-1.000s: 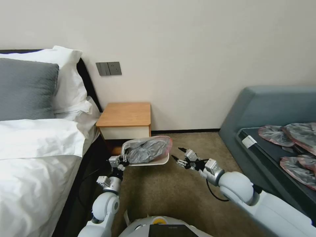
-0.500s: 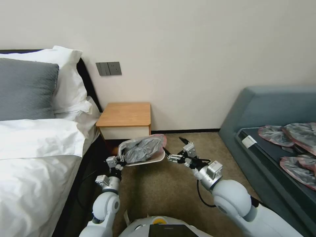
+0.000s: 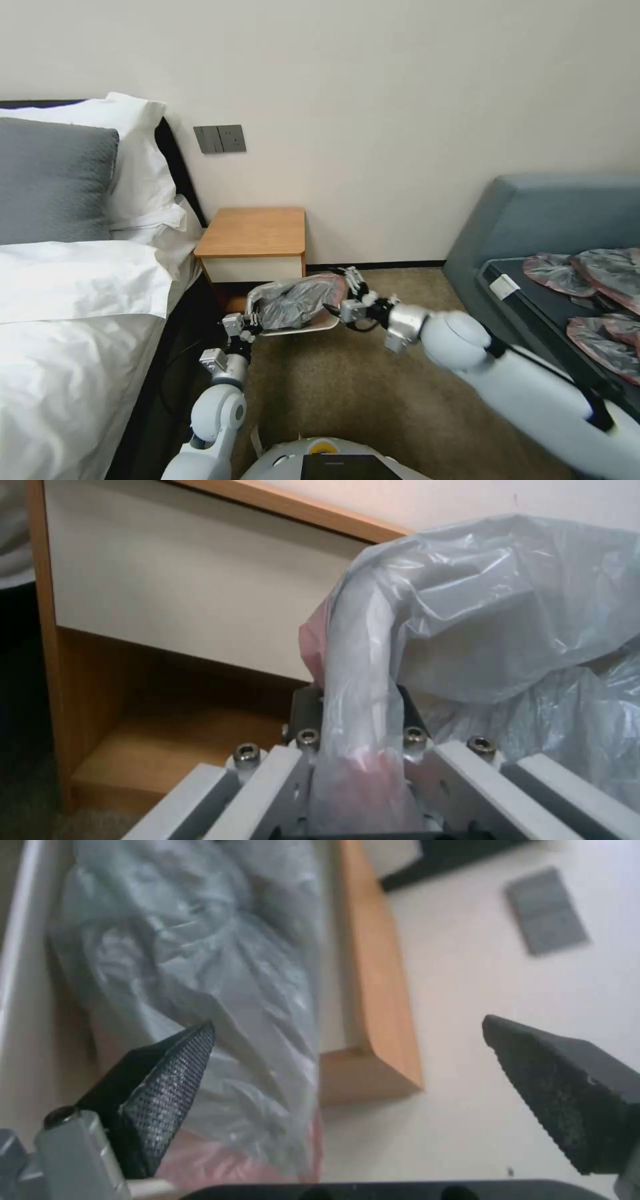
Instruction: Pick up the garbage bag from the table and place it over the trash can.
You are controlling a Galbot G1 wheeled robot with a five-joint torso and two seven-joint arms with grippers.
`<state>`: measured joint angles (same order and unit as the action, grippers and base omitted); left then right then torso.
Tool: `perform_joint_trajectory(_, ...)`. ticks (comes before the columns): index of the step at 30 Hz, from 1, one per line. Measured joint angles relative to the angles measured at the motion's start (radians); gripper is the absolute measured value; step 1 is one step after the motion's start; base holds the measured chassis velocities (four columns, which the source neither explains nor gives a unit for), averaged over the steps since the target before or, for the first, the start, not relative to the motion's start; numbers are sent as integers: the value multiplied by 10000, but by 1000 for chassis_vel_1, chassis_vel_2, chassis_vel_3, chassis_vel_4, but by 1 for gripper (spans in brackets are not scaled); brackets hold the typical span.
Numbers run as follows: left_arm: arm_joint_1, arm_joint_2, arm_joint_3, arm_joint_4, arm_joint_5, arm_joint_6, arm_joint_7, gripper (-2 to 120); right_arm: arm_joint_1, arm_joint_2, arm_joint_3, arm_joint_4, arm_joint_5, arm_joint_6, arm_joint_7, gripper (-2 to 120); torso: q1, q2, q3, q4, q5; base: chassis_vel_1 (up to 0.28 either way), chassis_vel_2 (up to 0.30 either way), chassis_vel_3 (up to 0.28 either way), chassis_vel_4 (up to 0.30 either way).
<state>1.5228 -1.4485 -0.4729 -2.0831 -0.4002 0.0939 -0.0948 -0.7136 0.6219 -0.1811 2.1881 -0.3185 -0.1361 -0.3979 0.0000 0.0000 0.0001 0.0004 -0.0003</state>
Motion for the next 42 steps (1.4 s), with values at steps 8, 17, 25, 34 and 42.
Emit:
perform_joint_trajectory(8, -121, -137, 19, 100, 238, 241, -6, 3, 1804, 348, -1982, -442, -243, -400, -704, 100, 0, 0, 0, -3, 3, 0, 0, 0, 0)
perform_joint_trajectory(17, -234, -373, 24, 222, 347, 417, -145, 3, 3620, 309, -3882, -862, 586, -795, -1154, 100, 0, 0, 0, -5, 1, 0, 0, 0, 0)
perform_joint_trajectory(25, -243, -399, 19, 110, 286, 576, -276, 3, 3585, 195, -3875, -1091, -231, -355, -1565, 100, 0, 0, 0, -5, 3, 0, 0, 0, 0)
perform_joint_trajectory(34, -207, -418, 45, -29, 125, 791, -388, 3, 3415, 264, -3537, -1441, -1422, 131, -1719, 100, 0, 0, 0, -5, 2, 0, 0, 0, 0)
perform_joint_trajectory(42, -148, -450, 101, -64, 99, 803, -395, 3, 3133, 522, -3342, -1657, -2048, 331, -1635, 100, 0, 0, 0, -3, 3, 0, 0, 0, 0)
